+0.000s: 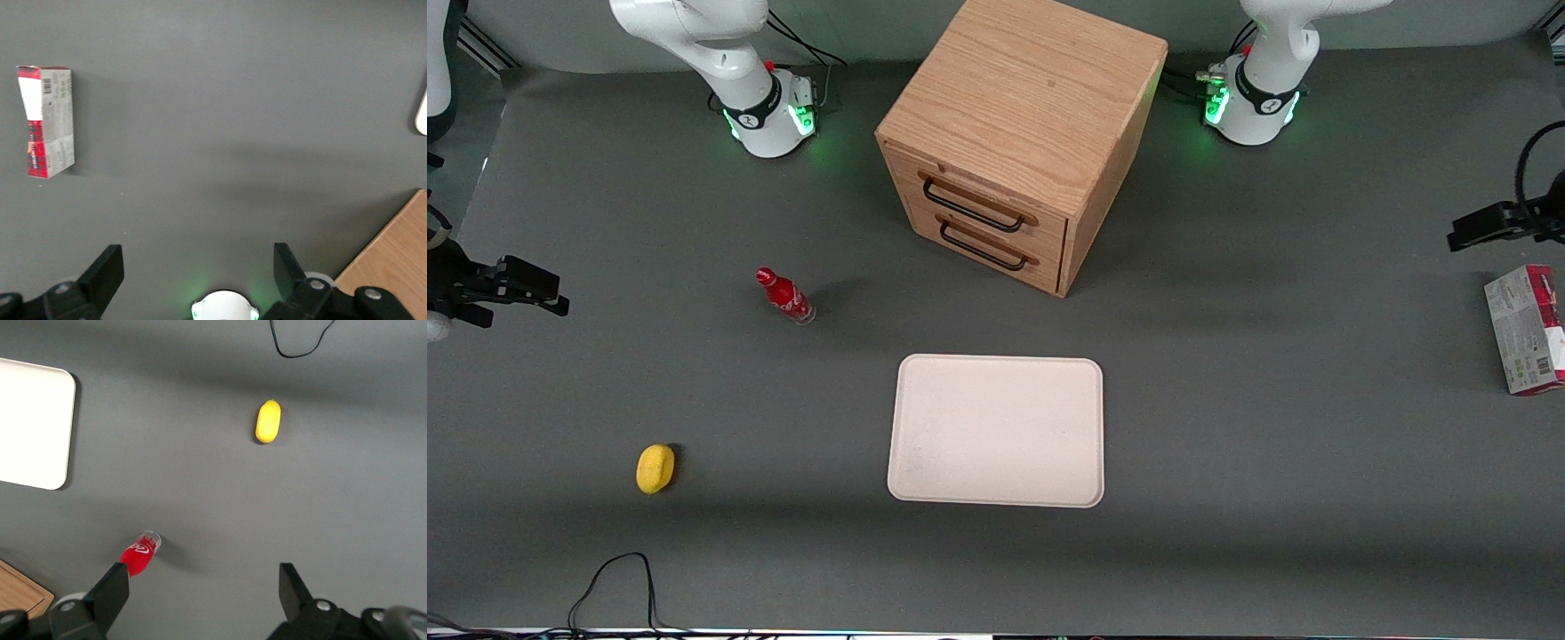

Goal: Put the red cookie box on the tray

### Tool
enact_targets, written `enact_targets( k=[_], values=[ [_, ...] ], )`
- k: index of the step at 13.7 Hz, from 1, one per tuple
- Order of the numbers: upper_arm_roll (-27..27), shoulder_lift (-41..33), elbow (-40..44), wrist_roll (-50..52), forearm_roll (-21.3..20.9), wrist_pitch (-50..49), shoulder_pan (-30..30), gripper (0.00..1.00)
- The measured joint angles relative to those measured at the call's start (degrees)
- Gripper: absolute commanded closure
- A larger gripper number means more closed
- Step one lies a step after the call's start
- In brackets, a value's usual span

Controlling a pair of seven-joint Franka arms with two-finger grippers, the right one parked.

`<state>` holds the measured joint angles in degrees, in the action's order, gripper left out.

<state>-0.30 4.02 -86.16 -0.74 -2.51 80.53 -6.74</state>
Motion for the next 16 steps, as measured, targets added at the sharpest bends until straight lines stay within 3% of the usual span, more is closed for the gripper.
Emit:
enact_targets(
  k=[5,11,16],
  values=[
    [0.31,2.61,2.37,-12.87,-1.59,0.06,-11.42,0.0],
    [0.45,11.36,11.98,-29.89,-3.15,0.21,-24.48,0.0],
    [0.3,15.57,15.37,-32.24,-3.26,0.7,-27.54,0.0]
  ],
)
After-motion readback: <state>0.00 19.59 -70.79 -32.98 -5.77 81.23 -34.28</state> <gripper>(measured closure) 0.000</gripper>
